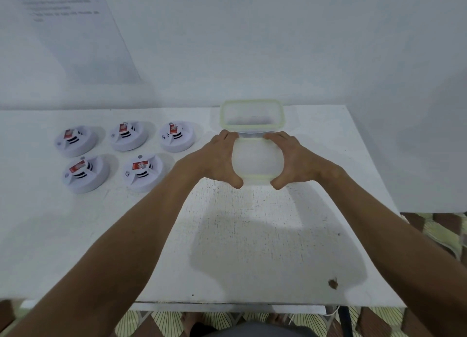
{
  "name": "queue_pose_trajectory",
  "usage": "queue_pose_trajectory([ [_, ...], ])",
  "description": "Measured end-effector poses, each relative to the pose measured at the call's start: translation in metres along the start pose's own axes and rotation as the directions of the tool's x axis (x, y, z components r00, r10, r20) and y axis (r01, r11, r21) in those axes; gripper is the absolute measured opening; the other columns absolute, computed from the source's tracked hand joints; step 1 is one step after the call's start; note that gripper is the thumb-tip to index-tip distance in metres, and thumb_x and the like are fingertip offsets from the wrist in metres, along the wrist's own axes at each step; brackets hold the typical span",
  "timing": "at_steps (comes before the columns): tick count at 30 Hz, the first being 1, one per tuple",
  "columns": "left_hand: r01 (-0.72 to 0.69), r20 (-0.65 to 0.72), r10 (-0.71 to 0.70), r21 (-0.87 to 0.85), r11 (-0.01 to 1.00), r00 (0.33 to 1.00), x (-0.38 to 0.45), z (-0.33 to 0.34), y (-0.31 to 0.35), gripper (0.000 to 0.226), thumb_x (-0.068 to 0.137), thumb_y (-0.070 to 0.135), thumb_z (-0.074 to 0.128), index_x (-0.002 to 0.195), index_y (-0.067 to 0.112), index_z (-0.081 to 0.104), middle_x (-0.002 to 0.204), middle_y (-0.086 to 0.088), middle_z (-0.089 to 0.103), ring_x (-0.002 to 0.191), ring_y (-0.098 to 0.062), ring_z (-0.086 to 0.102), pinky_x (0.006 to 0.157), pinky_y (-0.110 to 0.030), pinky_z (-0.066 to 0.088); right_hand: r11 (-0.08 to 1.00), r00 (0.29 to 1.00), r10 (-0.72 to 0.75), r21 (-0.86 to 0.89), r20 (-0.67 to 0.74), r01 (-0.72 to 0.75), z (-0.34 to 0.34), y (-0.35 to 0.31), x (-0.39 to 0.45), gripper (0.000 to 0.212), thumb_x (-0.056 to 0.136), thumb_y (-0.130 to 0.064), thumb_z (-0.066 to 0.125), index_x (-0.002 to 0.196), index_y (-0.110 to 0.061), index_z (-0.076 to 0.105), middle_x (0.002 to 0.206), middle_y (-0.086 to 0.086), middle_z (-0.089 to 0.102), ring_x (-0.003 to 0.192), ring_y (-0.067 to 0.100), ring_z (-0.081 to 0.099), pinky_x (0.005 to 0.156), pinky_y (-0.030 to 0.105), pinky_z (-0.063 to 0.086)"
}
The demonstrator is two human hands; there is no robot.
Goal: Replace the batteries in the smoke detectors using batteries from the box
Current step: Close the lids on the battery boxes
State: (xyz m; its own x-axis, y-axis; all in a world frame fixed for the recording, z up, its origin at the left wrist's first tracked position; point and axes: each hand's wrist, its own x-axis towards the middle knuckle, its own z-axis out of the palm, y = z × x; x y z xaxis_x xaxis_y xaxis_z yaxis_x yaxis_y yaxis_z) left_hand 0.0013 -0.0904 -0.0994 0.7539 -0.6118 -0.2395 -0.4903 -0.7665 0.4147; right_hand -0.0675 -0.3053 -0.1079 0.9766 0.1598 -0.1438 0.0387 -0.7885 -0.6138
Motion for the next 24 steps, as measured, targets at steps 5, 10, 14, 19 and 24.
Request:
queue_pose_trajectory([
  [5,-0.009,-0.046,0.003,-0.14,0.99,0.999,-0.008,0.006,-0.008,0.132,0.047,0.054,0.09,0.15,0.024,0.013,0.147,0.007,0.022,0.136,-0.015,0.024,0.112,-0.041,0.033,0.996,0.999,0.006,0.089,-0.052,-0.002,0.004,0.006,-0.007,0.13,0.049,-0.035,0.091,0.154,-0.028,0.016,0.152,-0.013,0.018,0.14,0.015,0.019,0.114,0.039,0.029],
  [10,-0.008,-0.185,-0.119,-0.571,0.821,0.976,-0.029,0.031,-0.01,0.123,0.059,0.042,0.09,0.152,0.026,0.011,0.144,0.021,0.031,0.123,0.011,0.034,0.102,-0.018,0.037,0.933,0.983,0.101,0.356,-0.156,-0.039,0.021,0.015,-0.026,0.129,0.063,-0.029,0.093,0.156,-0.025,0.004,0.156,-0.008,0.02,0.138,0.013,0.029,0.112,0.035,0.037],
  [14,-0.051,-0.246,-0.209,-0.753,0.657,0.947,-0.031,0.054,-0.007,0.1,0.061,0.055,0.085,0.142,0.029,0.032,0.134,0.009,0.052,0.121,-0.01,0.053,0.097,-0.041,0.052,0.868,0.976,0.149,0.494,-0.16,-0.051,0.036,0.016,-0.033,0.131,0.068,-0.017,0.09,0.156,-0.028,-0.006,0.155,-0.015,0.018,0.129,0.003,0.038,0.097,0.019,0.046],
  [19,-0.08,-0.245,-0.273,-0.861,0.502,0.93,-0.03,0.062,0.001,0.08,0.075,0.03,0.083,0.139,0.035,0.036,0.124,0.024,0.052,0.112,0.005,0.052,0.096,-0.028,0.047,0.747,0.975,0.122,0.664,-0.185,0.032,0.045,0.015,-0.031,0.124,0.065,0.001,0.089,0.155,-0.023,0.008,0.134,-0.011,0.04,0.121,0.009,0.05,0.072,0.023,0.058],
  [24,-0.045,-0.221,-0.333,-0.886,0.462,0.917,-0.024,0.063,0.001,0.095,0.073,0.054,0.076,0.15,0.037,0.024,0.147,0.018,0.037,0.132,-0.006,0.041,0.11,-0.035,0.037,0.747,0.99,0.055,0.663,-0.133,0.048,0.039,0.019,-0.029,0.104,0.061,-0.012,0.091,0.142,-0.019,0.026,0.131,-0.002,0.046,0.122,0.021,0.052,0.083,0.04,0.059],
])
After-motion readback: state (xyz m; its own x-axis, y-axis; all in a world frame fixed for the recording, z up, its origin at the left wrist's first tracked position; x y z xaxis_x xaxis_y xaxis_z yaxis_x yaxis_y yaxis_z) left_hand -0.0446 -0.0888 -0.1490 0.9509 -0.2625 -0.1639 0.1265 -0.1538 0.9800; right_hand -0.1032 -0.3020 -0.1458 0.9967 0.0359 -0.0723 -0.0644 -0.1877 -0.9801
